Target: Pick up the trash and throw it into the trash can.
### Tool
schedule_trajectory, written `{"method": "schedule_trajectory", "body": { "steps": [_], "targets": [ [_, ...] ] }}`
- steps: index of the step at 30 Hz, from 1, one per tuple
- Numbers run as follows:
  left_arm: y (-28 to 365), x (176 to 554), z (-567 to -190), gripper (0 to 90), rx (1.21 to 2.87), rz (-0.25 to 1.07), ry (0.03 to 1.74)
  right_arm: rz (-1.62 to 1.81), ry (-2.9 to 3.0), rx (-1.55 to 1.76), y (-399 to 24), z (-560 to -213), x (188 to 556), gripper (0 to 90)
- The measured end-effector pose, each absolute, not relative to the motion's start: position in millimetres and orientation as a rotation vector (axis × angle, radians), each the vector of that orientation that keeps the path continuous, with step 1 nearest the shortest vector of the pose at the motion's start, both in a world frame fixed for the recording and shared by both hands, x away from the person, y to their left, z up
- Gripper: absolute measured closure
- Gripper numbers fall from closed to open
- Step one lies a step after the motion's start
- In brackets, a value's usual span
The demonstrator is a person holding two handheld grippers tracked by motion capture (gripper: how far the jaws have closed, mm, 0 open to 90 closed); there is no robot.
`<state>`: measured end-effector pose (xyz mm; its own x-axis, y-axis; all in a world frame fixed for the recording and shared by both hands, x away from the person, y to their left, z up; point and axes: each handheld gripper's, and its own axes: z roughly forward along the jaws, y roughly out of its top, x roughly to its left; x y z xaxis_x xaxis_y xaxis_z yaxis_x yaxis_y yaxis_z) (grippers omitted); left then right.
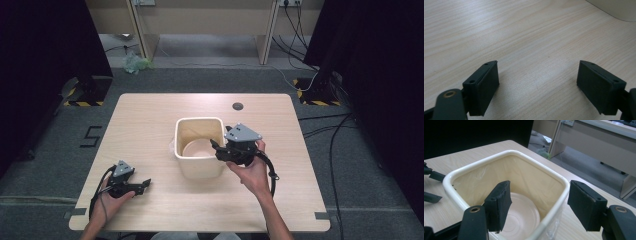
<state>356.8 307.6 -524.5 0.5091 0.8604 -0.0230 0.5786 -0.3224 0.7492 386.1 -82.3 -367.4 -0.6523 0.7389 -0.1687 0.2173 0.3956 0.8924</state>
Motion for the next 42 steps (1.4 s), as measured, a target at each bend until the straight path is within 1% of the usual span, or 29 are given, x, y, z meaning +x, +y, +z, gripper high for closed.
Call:
{"method": "schedule_trajectory", "body": {
  "steps": [11, 28, 35, 42],
  "targets": [
    [308, 357, -525, 17.2, 2.033, 0.501, 1.174, 1.224, 2.063, 0.871, -103, -369, 386, 34.8],
    [308, 357, -524, 17.2, 2.034, 0.501, 1.173, 1.199, 2.023, 0.958, -134, -379, 388, 34.7],
    [308, 357, -524, 17.1, 2.035, 0.501, 1.173, 1.200, 2.009, 1.006, -144, -387, 390, 33.1],
    [308, 357, -524, 17.1, 2.034, 0.501, 1.174, 1.211, 1.991, 1.058, -150, -393, 392, 29.0]
  ]
}}
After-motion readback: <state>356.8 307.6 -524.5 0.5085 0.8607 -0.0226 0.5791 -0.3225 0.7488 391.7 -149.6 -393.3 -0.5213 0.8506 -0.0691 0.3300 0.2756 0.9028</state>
